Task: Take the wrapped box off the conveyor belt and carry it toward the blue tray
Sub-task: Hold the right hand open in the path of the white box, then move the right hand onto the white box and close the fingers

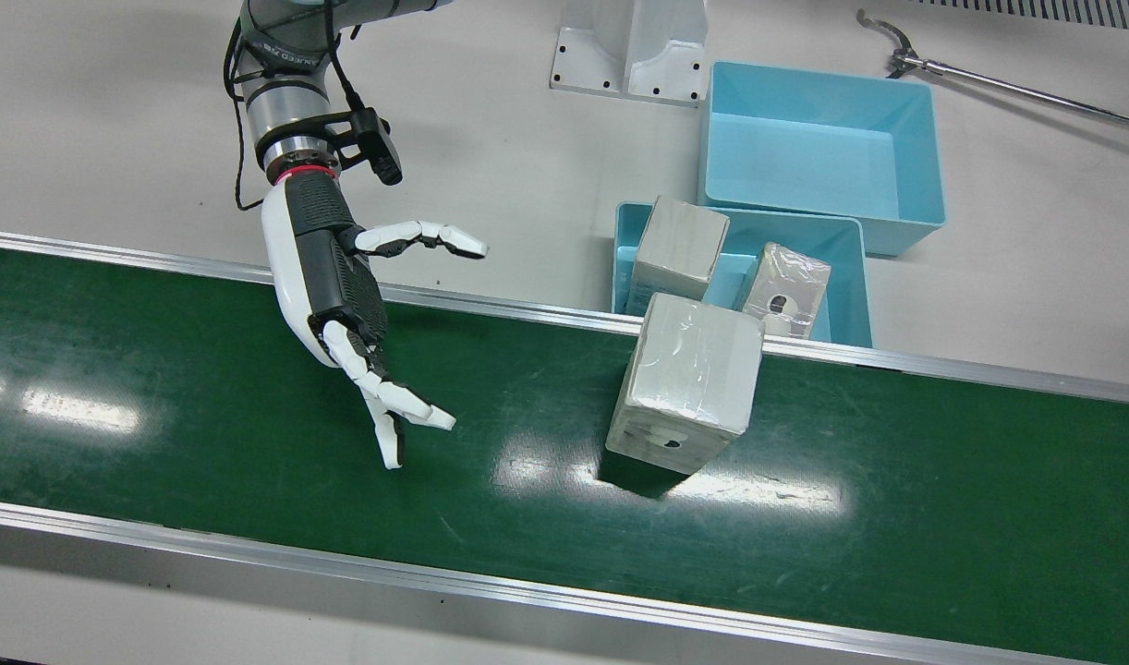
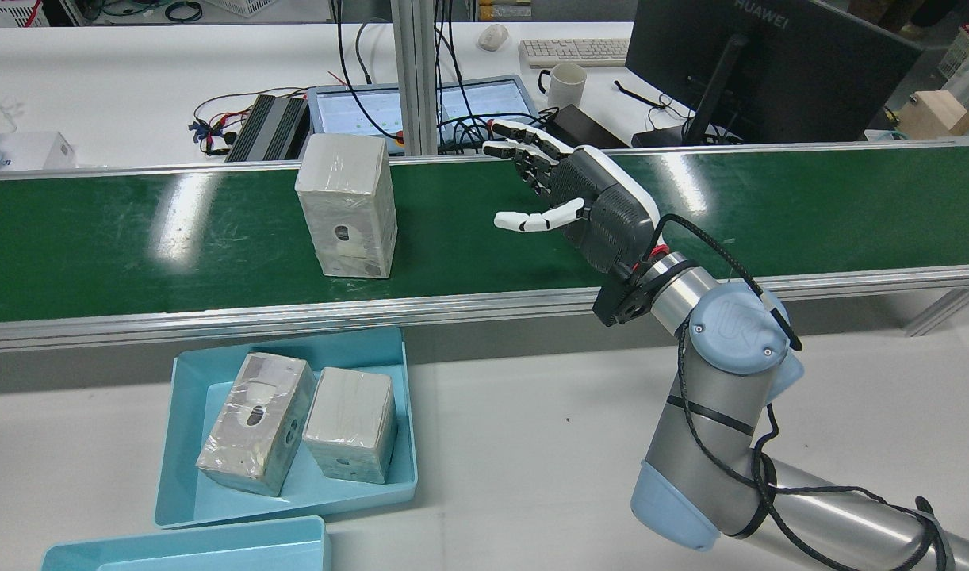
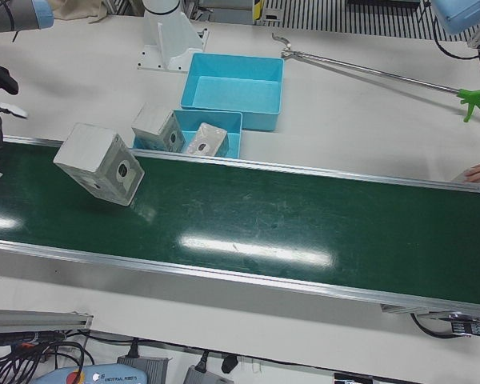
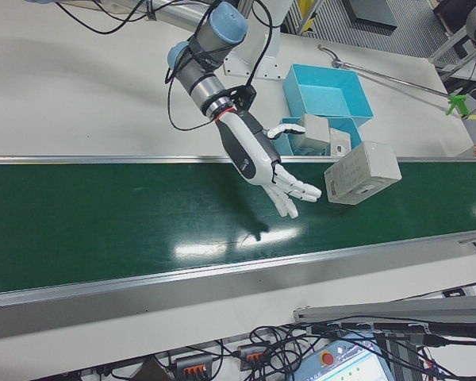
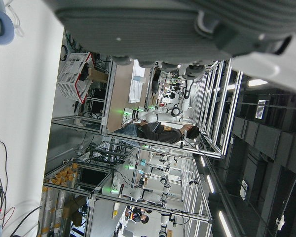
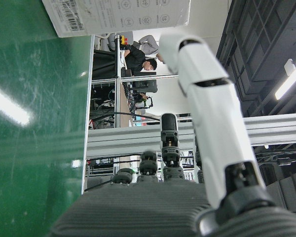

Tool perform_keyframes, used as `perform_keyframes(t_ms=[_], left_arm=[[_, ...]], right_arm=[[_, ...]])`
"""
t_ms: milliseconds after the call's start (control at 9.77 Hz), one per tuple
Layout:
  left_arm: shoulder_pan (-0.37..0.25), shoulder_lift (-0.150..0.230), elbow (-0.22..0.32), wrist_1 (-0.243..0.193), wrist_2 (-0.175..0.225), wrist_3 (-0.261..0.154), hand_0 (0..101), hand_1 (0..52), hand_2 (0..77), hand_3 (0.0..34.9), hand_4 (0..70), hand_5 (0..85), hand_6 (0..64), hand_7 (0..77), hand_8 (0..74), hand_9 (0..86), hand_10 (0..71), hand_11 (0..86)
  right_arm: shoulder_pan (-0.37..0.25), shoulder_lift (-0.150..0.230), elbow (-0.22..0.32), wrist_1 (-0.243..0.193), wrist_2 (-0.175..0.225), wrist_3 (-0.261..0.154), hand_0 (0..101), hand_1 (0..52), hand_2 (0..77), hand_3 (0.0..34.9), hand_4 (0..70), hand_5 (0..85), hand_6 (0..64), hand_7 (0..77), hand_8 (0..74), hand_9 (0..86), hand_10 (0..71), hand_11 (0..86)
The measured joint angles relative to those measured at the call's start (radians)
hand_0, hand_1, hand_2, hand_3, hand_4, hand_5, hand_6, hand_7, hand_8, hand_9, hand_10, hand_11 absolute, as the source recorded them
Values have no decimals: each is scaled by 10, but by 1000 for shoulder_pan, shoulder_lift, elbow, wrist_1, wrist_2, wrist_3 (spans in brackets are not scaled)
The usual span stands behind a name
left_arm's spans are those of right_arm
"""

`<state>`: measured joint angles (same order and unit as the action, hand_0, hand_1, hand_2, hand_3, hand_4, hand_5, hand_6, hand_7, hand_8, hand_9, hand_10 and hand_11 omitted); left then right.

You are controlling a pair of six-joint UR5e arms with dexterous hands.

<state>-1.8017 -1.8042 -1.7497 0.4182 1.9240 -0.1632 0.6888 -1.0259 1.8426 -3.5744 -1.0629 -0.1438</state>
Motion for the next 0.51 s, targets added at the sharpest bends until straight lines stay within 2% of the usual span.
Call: perform_keyframes(t_ms=[102, 205, 307, 409, 512], left_arm=[[0, 0, 0, 0, 0, 0, 0, 0, 5, 0, 0, 11, 0, 5, 5, 0, 0, 5], [0, 0, 0, 0, 0, 0, 0, 0, 5, 0, 0, 11, 0, 5, 5, 0, 0, 5], [0, 0, 0, 0, 0, 0, 0, 0, 11, 0, 5, 11, 5, 5, 5, 5, 5, 5], [0, 0, 0, 0, 0, 0, 0, 0, 11, 0, 0, 11, 5, 5, 5, 5, 5, 5], [0, 0, 0, 0, 0, 0, 0, 0, 11, 0, 0, 11, 5, 5, 5, 0, 0, 5]], right_arm=[[1, 0, 0, -1, 1, 0, 501, 142, 235, 0, 71, 125, 55, 185, 0, 22, 0, 11], [2, -1, 1, -1, 1, 1, 531, 235, 305, 0, 213, 300, 213, 278, 191, 153, 60, 27], [2, -1, 2, 0, 0, 1, 531, 235, 305, 0, 213, 300, 213, 278, 191, 153, 60, 27], [0, 1, 1, 0, 0, 1, 501, 131, 218, 14, 54, 191, 49, 240, 44, 93, 0, 16], [-3, 4, -6, -1, 1, 0, 501, 131, 218, 14, 54, 191, 49, 240, 44, 93, 0, 16]])
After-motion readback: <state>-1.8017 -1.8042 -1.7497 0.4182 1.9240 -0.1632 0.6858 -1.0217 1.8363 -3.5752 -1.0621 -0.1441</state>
